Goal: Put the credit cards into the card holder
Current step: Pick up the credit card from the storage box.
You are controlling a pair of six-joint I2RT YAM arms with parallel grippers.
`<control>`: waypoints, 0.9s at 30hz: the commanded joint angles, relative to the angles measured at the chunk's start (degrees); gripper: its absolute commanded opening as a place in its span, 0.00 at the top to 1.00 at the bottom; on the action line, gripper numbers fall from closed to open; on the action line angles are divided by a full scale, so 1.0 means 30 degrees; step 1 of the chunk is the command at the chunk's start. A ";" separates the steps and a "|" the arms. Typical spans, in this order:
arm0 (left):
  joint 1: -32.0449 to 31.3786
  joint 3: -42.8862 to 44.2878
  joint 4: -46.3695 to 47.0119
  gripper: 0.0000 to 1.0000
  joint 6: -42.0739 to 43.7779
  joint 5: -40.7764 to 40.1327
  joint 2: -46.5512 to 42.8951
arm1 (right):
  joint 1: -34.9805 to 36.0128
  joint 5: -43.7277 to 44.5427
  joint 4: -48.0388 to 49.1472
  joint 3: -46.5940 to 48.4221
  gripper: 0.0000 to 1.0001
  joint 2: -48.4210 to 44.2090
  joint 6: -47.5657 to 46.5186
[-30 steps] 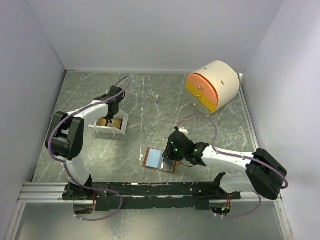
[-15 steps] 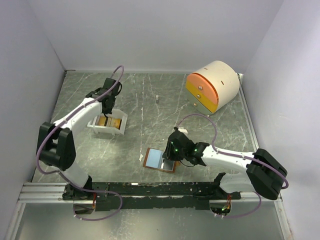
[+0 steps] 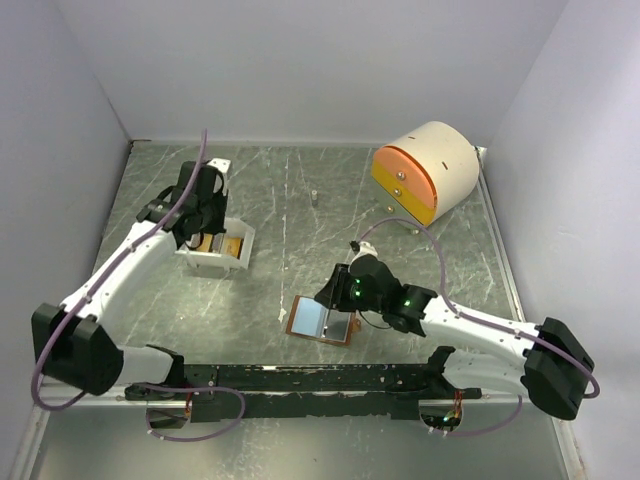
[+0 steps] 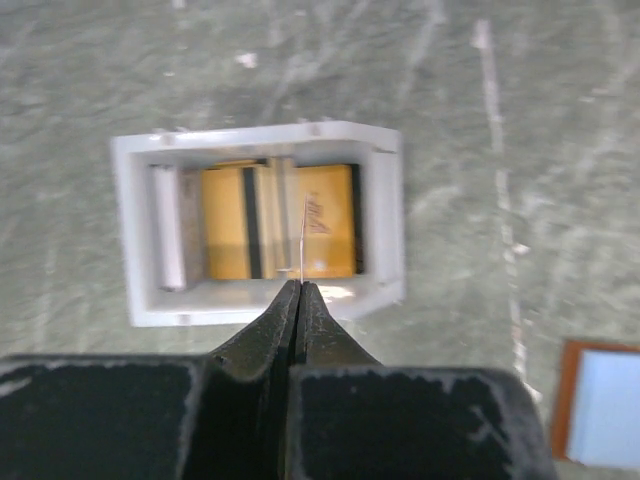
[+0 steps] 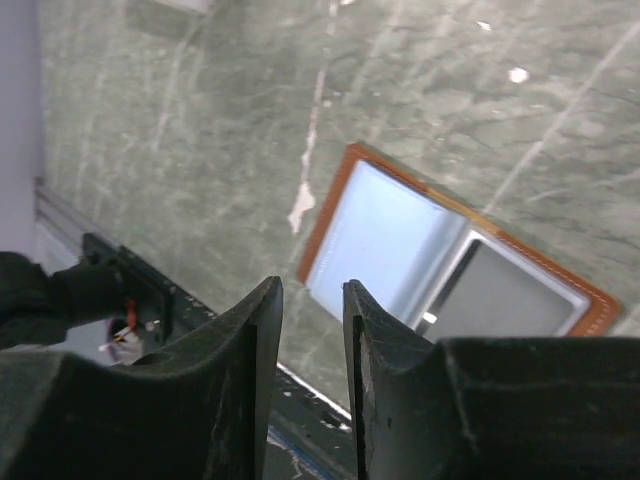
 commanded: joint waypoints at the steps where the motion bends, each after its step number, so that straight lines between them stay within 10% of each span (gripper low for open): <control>1: -0.0076 -0.1405 0.1999 0.93 -0.1841 0.5968 -0.1980 | -0.0083 -0.1472 0.2488 -0.0200 0.68 -0.0932 -0.0018; 7: -0.0063 -0.3407 0.3978 0.93 -0.3986 1.0964 -0.3917 | -0.0085 -0.2644 0.7696 -0.2911 0.66 -0.3574 0.2037; 17: -0.0092 -0.9524 1.1778 0.93 -1.0948 1.8546 -0.6593 | -0.0072 -0.2170 0.7118 -0.2191 0.64 -0.4067 0.2292; 27: -0.0893 -1.3411 1.8057 0.93 -1.6508 2.0785 -0.7749 | -0.0071 -0.2791 0.7773 -0.1436 0.59 -0.2164 0.2586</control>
